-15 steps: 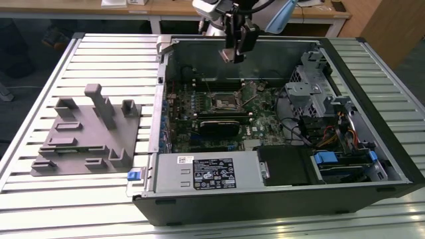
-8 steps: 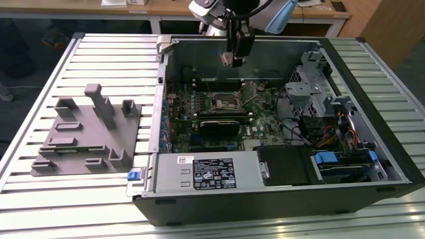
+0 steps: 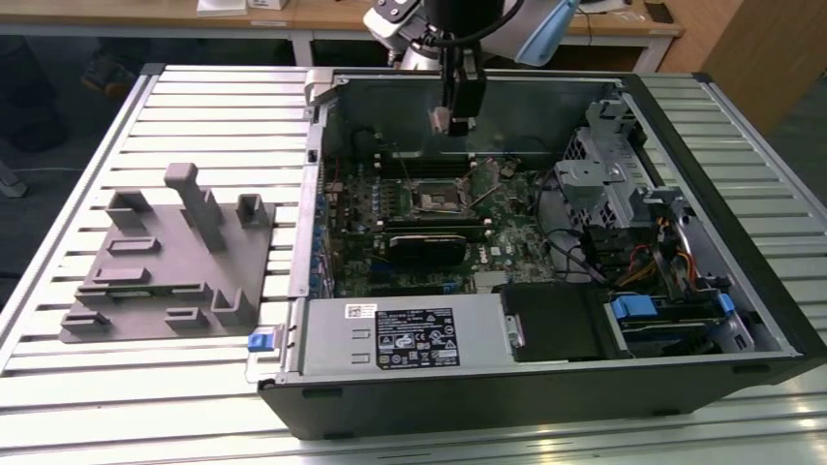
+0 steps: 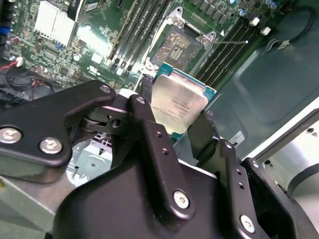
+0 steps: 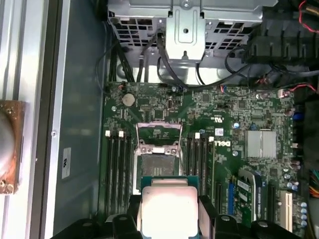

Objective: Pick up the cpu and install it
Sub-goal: 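Place the cpu into insertion slot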

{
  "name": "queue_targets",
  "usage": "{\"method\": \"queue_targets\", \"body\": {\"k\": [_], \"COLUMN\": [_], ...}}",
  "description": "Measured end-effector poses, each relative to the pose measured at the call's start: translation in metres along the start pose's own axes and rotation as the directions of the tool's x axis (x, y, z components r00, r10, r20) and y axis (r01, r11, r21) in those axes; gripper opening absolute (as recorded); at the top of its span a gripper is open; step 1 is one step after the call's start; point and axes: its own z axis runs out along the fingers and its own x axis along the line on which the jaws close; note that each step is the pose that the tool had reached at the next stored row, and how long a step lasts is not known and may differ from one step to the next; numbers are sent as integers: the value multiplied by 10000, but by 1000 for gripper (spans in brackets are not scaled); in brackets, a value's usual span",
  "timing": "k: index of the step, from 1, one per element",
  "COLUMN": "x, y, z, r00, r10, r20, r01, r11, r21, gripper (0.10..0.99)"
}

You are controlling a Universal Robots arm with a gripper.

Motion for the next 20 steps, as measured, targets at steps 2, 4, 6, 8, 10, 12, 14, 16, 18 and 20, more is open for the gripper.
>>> {"method": "queue_targets", "body": {"k": [2,4,6,8,10,12,14,16,18,20], "x": [14,18,19,19,19,19,18,18,18,18], "y": [-3,-4,-7,-8,-10,-11,-11,-12,-13,-13], "z": [38,74,110,135,152,165,178,188,197,204], "r00": [10000,10000,10000,10000,10000,10000,10000,10000,10000,10000], "r10": [0,0,0,1,2,3,2,1,2,2], "r20": [-3,-1,-6,-6,-13,-14,-15,-14,-15,-14], "r01": [0,0,0,-1,-2,-3,-2,-1,-2,-2], "r11": [10000,10000,10000,10000,10000,10000,10000,10000,10000,10000], "r21": [-1,2,5,6,6,6,6,6,6,6], "gripper": [537,537,537,537,537,537,537,537,537,537]}}
